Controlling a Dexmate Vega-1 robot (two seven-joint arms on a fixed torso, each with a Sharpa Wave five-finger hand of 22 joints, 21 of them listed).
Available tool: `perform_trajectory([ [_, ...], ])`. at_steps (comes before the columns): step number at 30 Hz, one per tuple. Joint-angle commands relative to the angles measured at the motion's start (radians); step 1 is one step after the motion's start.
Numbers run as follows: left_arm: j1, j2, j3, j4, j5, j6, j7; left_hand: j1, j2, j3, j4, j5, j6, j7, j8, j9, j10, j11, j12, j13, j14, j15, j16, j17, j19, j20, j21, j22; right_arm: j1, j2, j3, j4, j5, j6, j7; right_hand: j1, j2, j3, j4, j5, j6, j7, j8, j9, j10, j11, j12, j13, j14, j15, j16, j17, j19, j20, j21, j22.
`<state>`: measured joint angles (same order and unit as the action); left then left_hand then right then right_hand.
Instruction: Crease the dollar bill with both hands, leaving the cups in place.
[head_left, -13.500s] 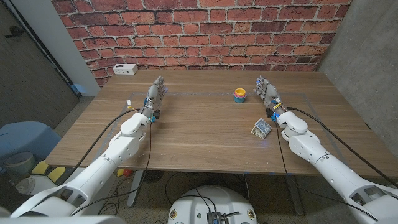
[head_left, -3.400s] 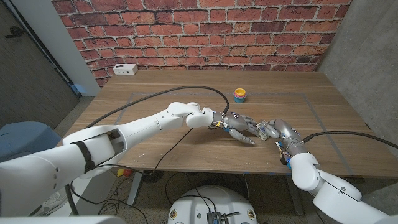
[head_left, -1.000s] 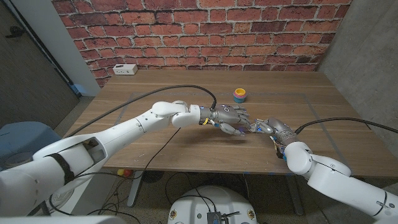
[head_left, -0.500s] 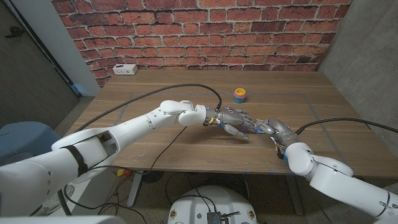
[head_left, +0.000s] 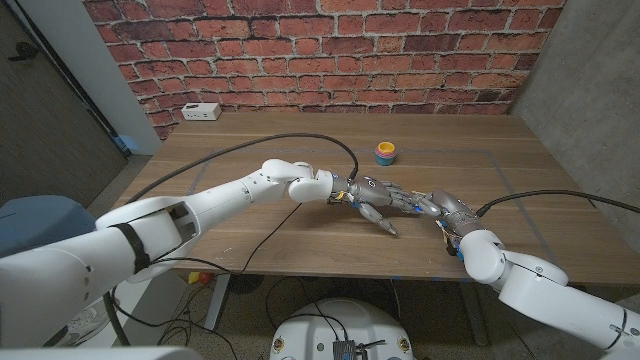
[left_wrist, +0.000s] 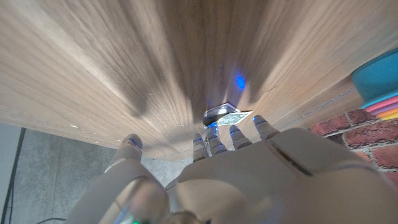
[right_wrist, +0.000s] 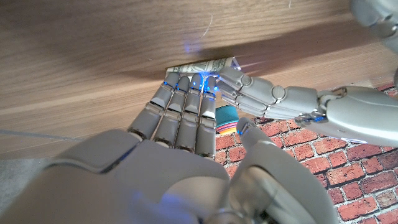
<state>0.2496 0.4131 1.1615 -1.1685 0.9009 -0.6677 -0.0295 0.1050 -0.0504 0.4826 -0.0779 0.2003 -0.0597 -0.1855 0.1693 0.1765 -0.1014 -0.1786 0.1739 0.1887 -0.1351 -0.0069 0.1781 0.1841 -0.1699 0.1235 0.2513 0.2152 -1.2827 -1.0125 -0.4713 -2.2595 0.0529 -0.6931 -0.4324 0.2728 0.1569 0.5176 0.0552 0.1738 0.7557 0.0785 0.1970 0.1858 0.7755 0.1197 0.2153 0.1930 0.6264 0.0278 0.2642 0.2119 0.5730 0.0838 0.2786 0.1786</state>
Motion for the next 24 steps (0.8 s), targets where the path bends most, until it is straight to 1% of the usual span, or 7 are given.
perform_trajectory([
  [1, -0.007, 0.013, 0.029, -0.034, 0.05, 0.047, -0.019, -0.01, -0.016, -0.012, -0.005, 0.011, -0.037, 0.07, 0.009, 0.002, -0.052, 0.061, 0.009, 0.001, -0.035, 0.029, 0.004, 0.003, -0.136, 0.003, -0.007, 0.006, 0.01, 0.005, -0.011, 0.01, -0.003, -0.002, 0.009, 0.008, 0.005, 0.002, -0.007, -0.001, -0.001, -0.002, 0.004, 0.004, 0.004, -0.001, 0.002, 0.004, -0.004, -0.001, 0.001, 0.005, 0.001, 0.002, -0.005, 0.006],
  [3, -0.002, 0.019, 0.022, -0.054, 0.051, 0.082, -0.043, -0.019, -0.02, -0.02, -0.002, 0.013, -0.049, 0.099, 0.008, 0.003, -0.06, 0.083, 0.012, 0.001, -0.05, 0.04, 0.003, 0.004, -0.157, 0.011, -0.014, 0.008, 0.009, 0.006, -0.01, 0.011, -0.002, -0.002, 0.009, 0.009, 0.005, 0.002, -0.007, -0.001, -0.001, -0.003, 0.004, 0.004, 0.005, -0.001, 0.002, 0.004, -0.002, -0.002, 0.002, 0.005, 0.002, 0.002, -0.005, 0.006],
  [10, 0.002, 0.027, 0.008, -0.082, 0.055, 0.152, -0.069, -0.06, -0.026, -0.046, 0.019, 0.017, -0.009, 0.108, 0.027, 0.003, 0.003, 0.085, 0.043, 0.002, -0.045, 0.037, 0.018, 0.008, -0.154, 0.021, -0.005, 0.014, 0.015, 0.008, -0.016, 0.018, -0.003, -0.003, 0.013, 0.009, 0.004, 0.001, -0.009, -0.001, 0.006, -0.003, 0.005, 0.003, 0.011, 0.002, 0.004, 0.004, 0.004, -0.002, 0.003, 0.006, 0.003, 0.002, -0.006, 0.006],
  [12, 0.009, 0.037, 0.001, -0.096, 0.066, 0.165, -0.035, -0.077, -0.02, -0.061, 0.034, 0.023, 0.089, 0.111, 0.052, 0.004, 0.09, 0.08, 0.071, 0.004, 0.022, 0.021, 0.038, 0.006, -0.113, 0.031, 0.016, 0.017, 0.014, 0.008, -0.014, 0.021, 0.0, -0.003, 0.013, 0.009, 0.004, 0.001, -0.009, -0.001, 0.007, -0.003, 0.005, 0.003, 0.011, 0.0, 0.004, 0.004, 0.005, -0.003, 0.003, 0.006, 0.003, 0.002, -0.006, 0.006],
  [17, 0.015, 0.046, -0.013, -0.109, 0.059, 0.188, -0.023, -0.087, -0.009, -0.084, 0.057, 0.029, 0.239, 0.117, 0.076, 0.004, 0.243, 0.066, 0.108, 0.004, 0.114, 0.004, 0.051, 0.003, -0.058, 0.031, 0.041, 0.018, 0.019, 0.009, -0.015, 0.027, 0.0, 0.001, 0.015, 0.008, 0.005, 0.001, -0.009, -0.001, 0.009, 0.0, 0.006, 0.003, 0.012, 0.001, 0.003, 0.004, 0.007, -0.004, 0.003, 0.006, 0.003, 0.002, -0.007, 0.006],
  [22, 0.001, 0.036, -0.011, -0.072, 0.024, 0.159, -0.038, -0.09, 0.002, -0.097, 0.075, 0.033, 0.334, 0.12, 0.087, 0.003, 0.329, 0.06, 0.121, 0.003, 0.154, -0.004, 0.053, 0.002, -0.037, 0.021, 0.05, 0.016, 0.03, 0.011, -0.021, 0.035, -0.005, 0.004, 0.02, 0.01, 0.005, 0.001, -0.011, -0.001, 0.01, 0.002, 0.005, 0.003, 0.012, -0.001, 0.002, 0.004, 0.009, -0.003, 0.003, 0.007, 0.004, 0.002, -0.007, 0.006],
  [24, -0.002, 0.033, -0.01, -0.058, 0.013, 0.141, -0.029, -0.088, 0.008, -0.102, 0.082, 0.034, 0.381, 0.125, 0.094, 0.003, 0.368, 0.074, 0.125, 0.003, 0.168, -0.01, 0.052, 0.001, -0.025, 0.019, 0.055, 0.016, 0.035, 0.013, -0.022, 0.037, -0.004, 0.002, 0.023, 0.009, 0.005, 0.001, -0.011, -0.001, 0.011, 0.0, 0.005, 0.003, 0.012, 0.0, 0.002, 0.004, 0.009, -0.004, 0.003, 0.007, 0.004, 0.002, -0.008, 0.006],
])
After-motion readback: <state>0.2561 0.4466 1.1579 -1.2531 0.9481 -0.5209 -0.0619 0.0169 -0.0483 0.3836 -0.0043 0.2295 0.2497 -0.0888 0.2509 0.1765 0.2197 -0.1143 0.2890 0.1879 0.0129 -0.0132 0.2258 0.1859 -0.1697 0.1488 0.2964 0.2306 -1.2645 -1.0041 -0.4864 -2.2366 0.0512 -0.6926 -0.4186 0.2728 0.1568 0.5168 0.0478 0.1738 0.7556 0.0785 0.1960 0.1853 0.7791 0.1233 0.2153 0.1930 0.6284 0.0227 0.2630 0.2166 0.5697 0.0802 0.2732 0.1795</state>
